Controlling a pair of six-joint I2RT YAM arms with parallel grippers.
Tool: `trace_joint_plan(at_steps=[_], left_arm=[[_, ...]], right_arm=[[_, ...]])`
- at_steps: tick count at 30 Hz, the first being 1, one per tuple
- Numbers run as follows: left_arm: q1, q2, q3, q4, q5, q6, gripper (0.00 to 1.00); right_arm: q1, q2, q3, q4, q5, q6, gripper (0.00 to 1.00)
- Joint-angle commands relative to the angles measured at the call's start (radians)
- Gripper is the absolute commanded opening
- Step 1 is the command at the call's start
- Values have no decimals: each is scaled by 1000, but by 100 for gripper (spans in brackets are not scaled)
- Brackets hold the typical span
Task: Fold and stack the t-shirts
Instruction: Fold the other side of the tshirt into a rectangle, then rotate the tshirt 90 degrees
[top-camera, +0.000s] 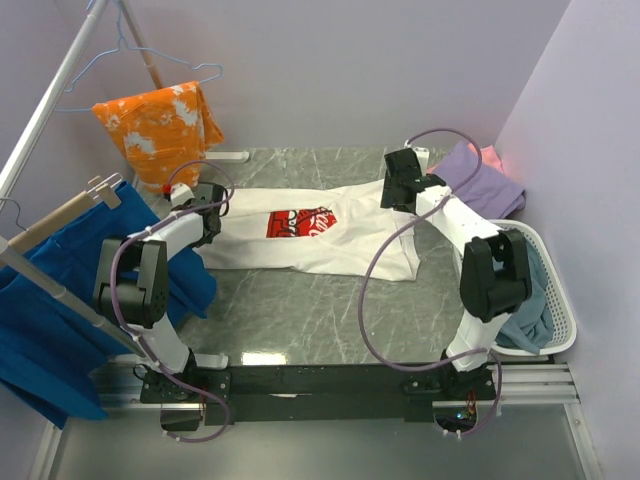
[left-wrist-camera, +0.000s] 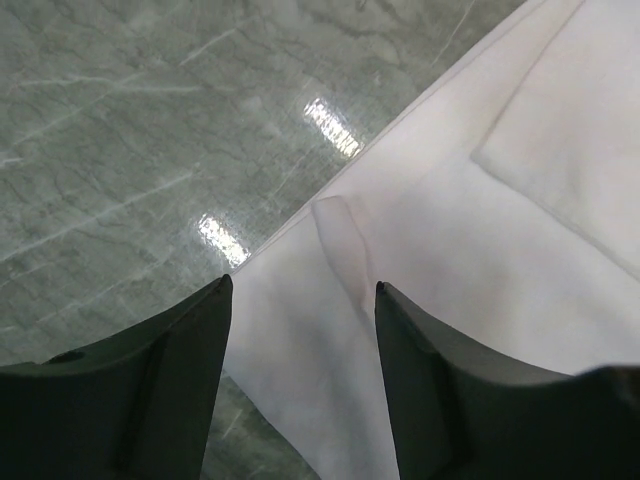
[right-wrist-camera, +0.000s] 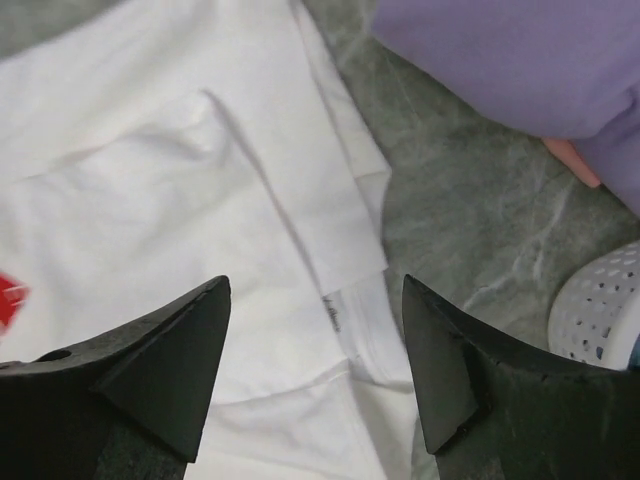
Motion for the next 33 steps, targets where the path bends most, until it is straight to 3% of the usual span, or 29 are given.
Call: trace_joint_plan(at_steps=[1,5,7,9,13,20,25,29,31,33], left_arm=[[-1,-56,22,37,-31,-6,63],[-1,-38,68,94,47,20,63],[-1,-30,65,157,165,80,61],[-1,-10,60,244,255,127,62],[-2,86,124,251,357,135,63],[-2,206,177,203,334,129,65],[-8,208,123,131,297,82,65],[-8,179,33,87,308,40,61],[-13,108,-33,106,331,48,72],[-17,65,-68,105,361,40,69]], right_arm=[[63,-59,4,46,-103,12,76],[65,45,72,51,-289,3,76],[63,125,132,50,-365,6,76],[65,188,173,44,-393,18,76],[54,260,207,-1,-384,52,77],[-41,288,109,-12,-455,110,76],[-96,285,83,-16,-557,113,70],[-101,338,193,-100,-553,101,71],[-102,351,231,-136,-536,86,72],[-109,381,316,-177,-507,64,73]])
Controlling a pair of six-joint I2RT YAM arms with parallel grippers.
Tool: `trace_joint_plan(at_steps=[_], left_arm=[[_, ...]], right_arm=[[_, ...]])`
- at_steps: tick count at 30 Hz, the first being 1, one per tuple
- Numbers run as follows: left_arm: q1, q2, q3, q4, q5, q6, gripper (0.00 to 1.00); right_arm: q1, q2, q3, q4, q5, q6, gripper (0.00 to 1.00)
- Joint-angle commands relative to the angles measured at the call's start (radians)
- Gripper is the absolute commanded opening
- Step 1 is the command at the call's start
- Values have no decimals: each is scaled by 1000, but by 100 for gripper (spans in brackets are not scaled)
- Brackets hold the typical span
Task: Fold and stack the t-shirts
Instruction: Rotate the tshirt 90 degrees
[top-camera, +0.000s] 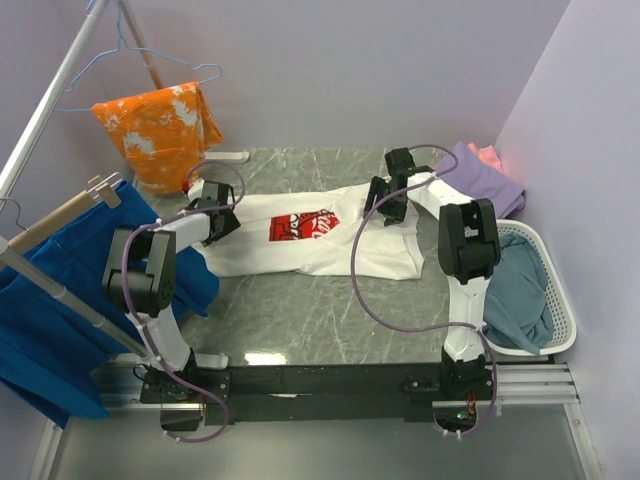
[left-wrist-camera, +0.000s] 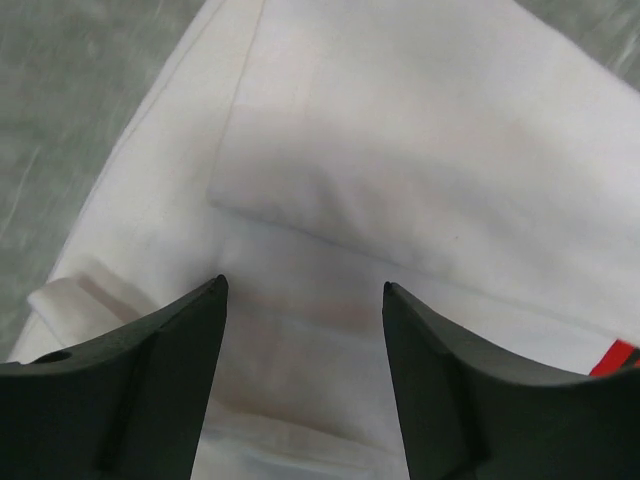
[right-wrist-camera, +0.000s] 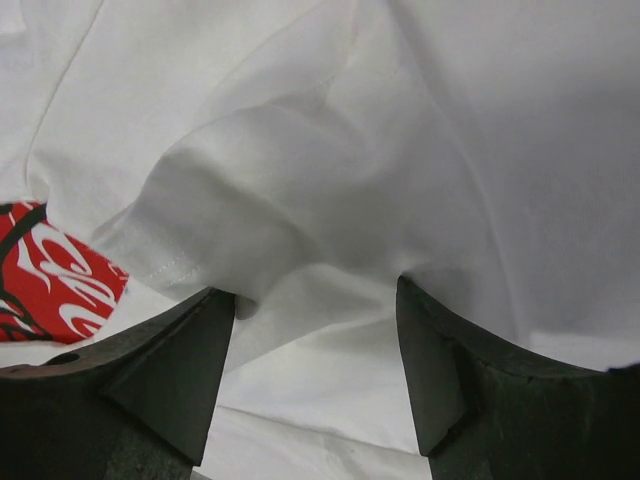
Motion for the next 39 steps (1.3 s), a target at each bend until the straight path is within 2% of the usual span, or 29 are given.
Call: trace_joint_plan(at_steps=[1,5,7,11,13,15,18,19,22,24,26,29,33,34,35,36,37,38,39], left_arm=[[-8,-94,-129,-129,79,-28,67],[-26,-124,-189,-137,168,-46,52],[-57,-145,-247,-125,206,-62,51],[-202,-190,-324,-148,205,-132,52],[-239,-226,-370,-152,218,-155,51],[-290,-259,-407,-158,225,-184,45],[-336,-371,-416,-152,174,-185,48],[-336,-421,-406,-148,166,-174,49],[-338,-472,-298,-189,71,-116,58],[-336,-475,-187,-224,13,-59,64],[-336,-457,-113,-229,7,-4,68],[-336,-400,5,-179,57,76,70],[-335,-274,152,-15,296,226,71],[-335,-200,189,30,356,254,72],[-335,-153,237,38,520,303,70],[-336,-106,339,36,590,322,68],[-336,-11,386,47,667,331,67],[-336,37,432,50,786,343,65],[-336,81,510,62,841,345,64]], right_arm=[[-17,79,164,-185,73,-66,73],[-20,189,406,-307,122,-120,74],[-23,226,483,-370,122,-141,74],[-23,319,685,-451,65,-164,75],[-21,340,729,-470,51,-164,76],[-21,331,749,-470,48,-160,73],[-8,119,450,-225,10,-157,76],[-9,-12,286,-82,11,-144,78],[-11,-224,45,128,19,-111,86],[-9,-271,5,124,13,-107,87],[-4,-280,-4,27,22,-107,87],[17,-300,-95,-23,56,-101,86],[35,-369,-269,42,59,-48,86],[38,-409,-328,67,103,-31,86],[42,-430,-357,78,126,-20,87],[43,-455,-385,96,142,4,88],[43,-502,-429,95,175,18,88],[43,-527,-449,98,216,27,88],[43,-551,-468,98,235,41,89]])
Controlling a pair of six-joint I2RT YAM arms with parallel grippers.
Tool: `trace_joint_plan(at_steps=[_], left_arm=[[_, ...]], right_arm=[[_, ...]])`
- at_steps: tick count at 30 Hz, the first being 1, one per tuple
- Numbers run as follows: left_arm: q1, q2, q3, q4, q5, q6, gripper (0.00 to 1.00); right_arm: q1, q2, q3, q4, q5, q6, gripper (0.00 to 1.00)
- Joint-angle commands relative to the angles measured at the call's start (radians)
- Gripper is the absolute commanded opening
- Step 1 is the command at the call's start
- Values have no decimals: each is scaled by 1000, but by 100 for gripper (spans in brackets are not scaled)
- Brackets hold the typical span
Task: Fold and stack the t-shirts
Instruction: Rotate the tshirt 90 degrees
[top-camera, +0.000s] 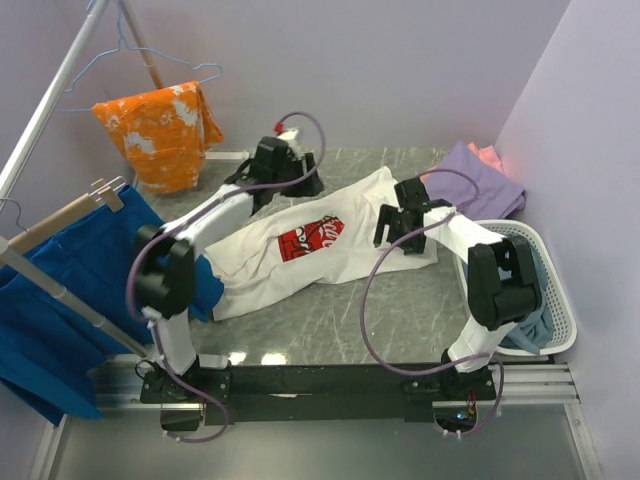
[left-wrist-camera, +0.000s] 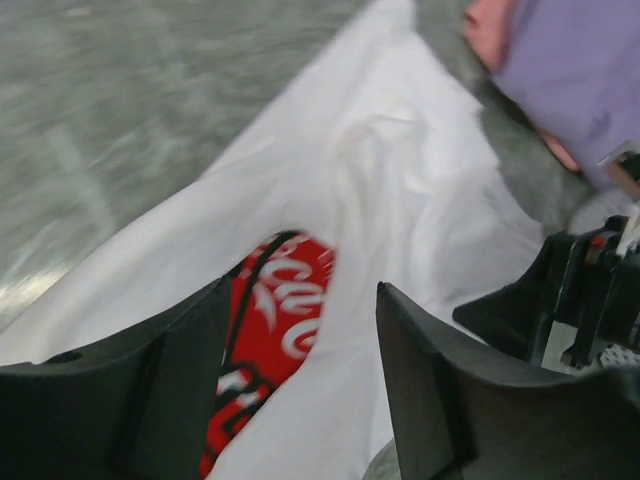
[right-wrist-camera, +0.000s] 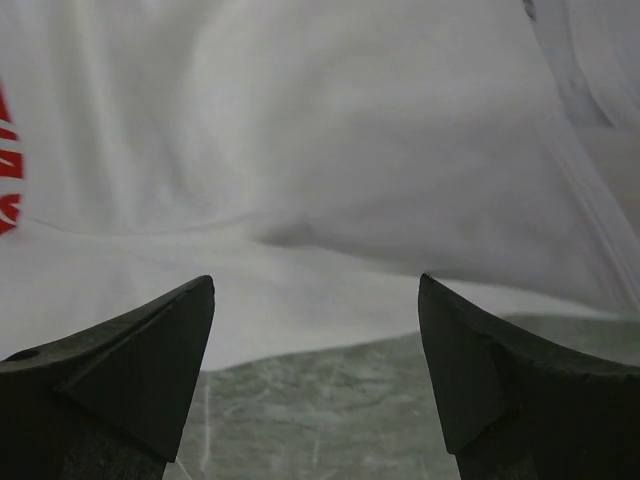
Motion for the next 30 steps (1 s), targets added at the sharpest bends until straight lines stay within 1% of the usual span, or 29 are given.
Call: trace_joint_plan(at_steps=[1,2,3,4,5,6,7,9,11,12,14,17,20,22,25,26,27,29,30], left_arm=[[-5,256,221,93,451,123,63],[-12,295,264,73,485,136,63],[-15,329,338,66,528,145,64],[-18,393,369,65,560,151,65],[-22,430,409,26,612,159,67],[-24,470,510,-8,711,166,68],[-27,548,567,-49,749,195,67],[-48,603,681,-134,804,228,67],[-68,639,712,-143,814,245,66],[-74,637,700,-110,829,243,67],[-90,637,689,-96,888,248,71],[-107,666,716,-163,903,287,72],[-119,717,774,-235,884,321,75],[-122,770,808,-269,831,320,75],[-124,830,864,-332,722,321,74],[-124,838,868,-344,687,318,74],[-122,843,864,-341,607,312,74],[-124,849,850,-333,535,303,72],[-124,851,851,-338,465,300,72]], right_arm=[[0,-206,-72,41,151,80,89],[0,-228,-82,34,164,83,90],[0,-245,-88,18,168,85,90],[0,-274,-93,4,177,88,89],[0,-291,-99,-4,187,88,90],[0,-306,-106,-7,186,91,90],[0,-335,-119,-19,184,91,90],[2,-361,-132,-22,160,94,91],[2,-389,-154,-19,143,94,91],[3,-395,-157,-24,131,97,91],[5,-403,-165,-27,129,100,91],[11,-409,-182,-19,117,104,91],[23,-395,-177,-19,100,101,91],[40,-375,-162,-26,109,103,91],[89,-362,-143,-35,120,107,91],[123,-360,-139,-35,129,109,91],[138,-357,-134,-36,129,112,91],[172,-342,-120,-41,138,123,91],[209,-331,-117,-38,141,127,91]])
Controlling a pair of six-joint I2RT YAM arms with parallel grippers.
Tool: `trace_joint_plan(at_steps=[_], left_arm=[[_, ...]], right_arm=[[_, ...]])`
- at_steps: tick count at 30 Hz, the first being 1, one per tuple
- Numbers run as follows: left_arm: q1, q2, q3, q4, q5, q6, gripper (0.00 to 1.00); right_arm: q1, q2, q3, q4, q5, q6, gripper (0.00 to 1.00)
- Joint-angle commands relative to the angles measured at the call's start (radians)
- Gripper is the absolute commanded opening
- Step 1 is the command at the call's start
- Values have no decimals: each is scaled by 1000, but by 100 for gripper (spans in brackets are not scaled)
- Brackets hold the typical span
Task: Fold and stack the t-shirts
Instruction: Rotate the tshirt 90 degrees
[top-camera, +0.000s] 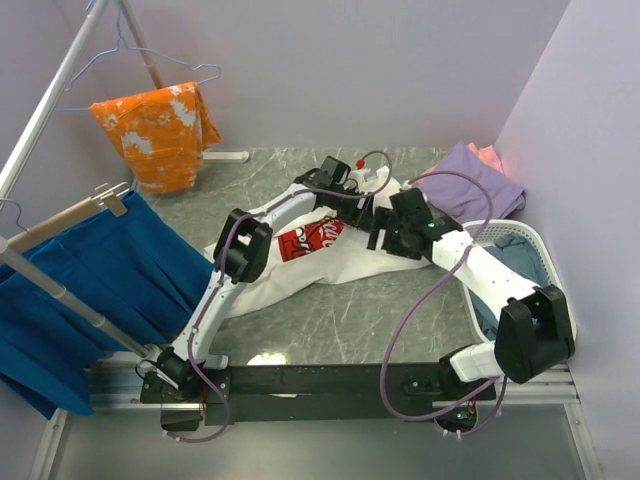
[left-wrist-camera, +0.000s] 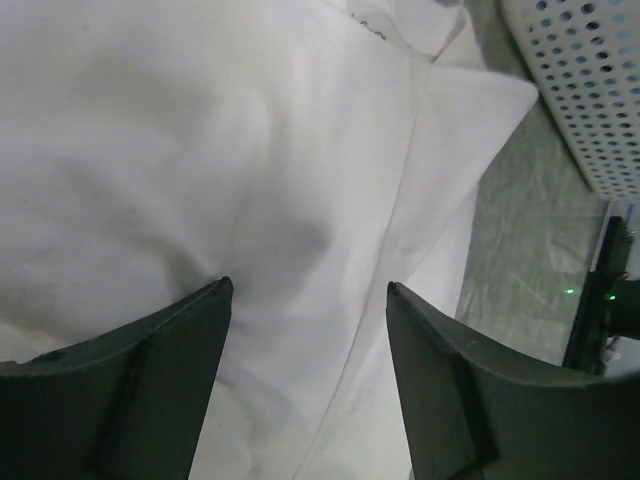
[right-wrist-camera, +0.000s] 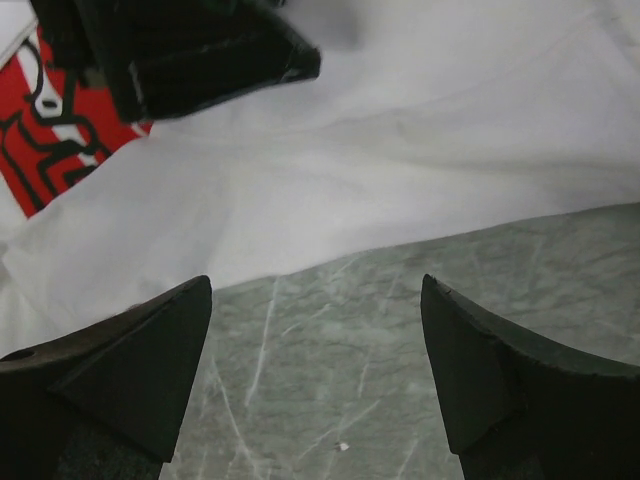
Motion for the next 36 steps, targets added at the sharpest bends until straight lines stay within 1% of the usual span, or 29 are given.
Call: trace_joint_plan(at_steps=[1,3,4,5,8,11,13,14,16,17,19,23,24,26,30,33,35,36], left_arm=[[7,12,18,-46,-248,16,72],[7,4,3,-31,-335,10,72],[10,-2,-2,-25,-419,-1,72],[13,-6,-6,-20,-459,-4,73],[50,-5,6,7,-515,-33,74],[111,1,20,47,-474,-85,73],[157,14,34,64,-442,-113,73],[169,17,41,67,-416,-114,73],[191,15,44,70,-411,-107,74],[196,12,41,72,-412,-102,74],[203,4,38,75,-411,-85,74],[206,-17,11,90,-376,-78,75],[206,-26,2,95,-357,-73,75],[208,-37,-15,93,-339,-53,74],[209,-49,-23,72,-323,-18,74],[209,-57,-23,66,-317,-4,74],[212,-59,-23,61,-317,4,74],[212,-63,-22,61,-322,5,74]], right_arm=[[102,30,56,1,28,22,91],[158,51,64,7,29,33,91],[174,59,66,14,23,33,91],[191,65,70,16,20,34,91],[248,97,87,36,-10,39,91],[280,126,99,93,-90,24,91],[298,151,109,163,-160,19,91],[304,163,113,192,-191,5,91],[314,221,151,243,-225,4,91],[324,244,170,258,-266,-10,91],[337,316,225,306,-285,-21,91],[353,476,343,383,-372,-51,91],[355,540,390,409,-407,-54,91],[358,599,434,433,-454,-71,91],[376,710,547,438,-523,-110,92],[384,786,618,380,-555,-97,92],[398,804,627,361,-535,-96,92],[407,817,633,320,-522,-97,92]])
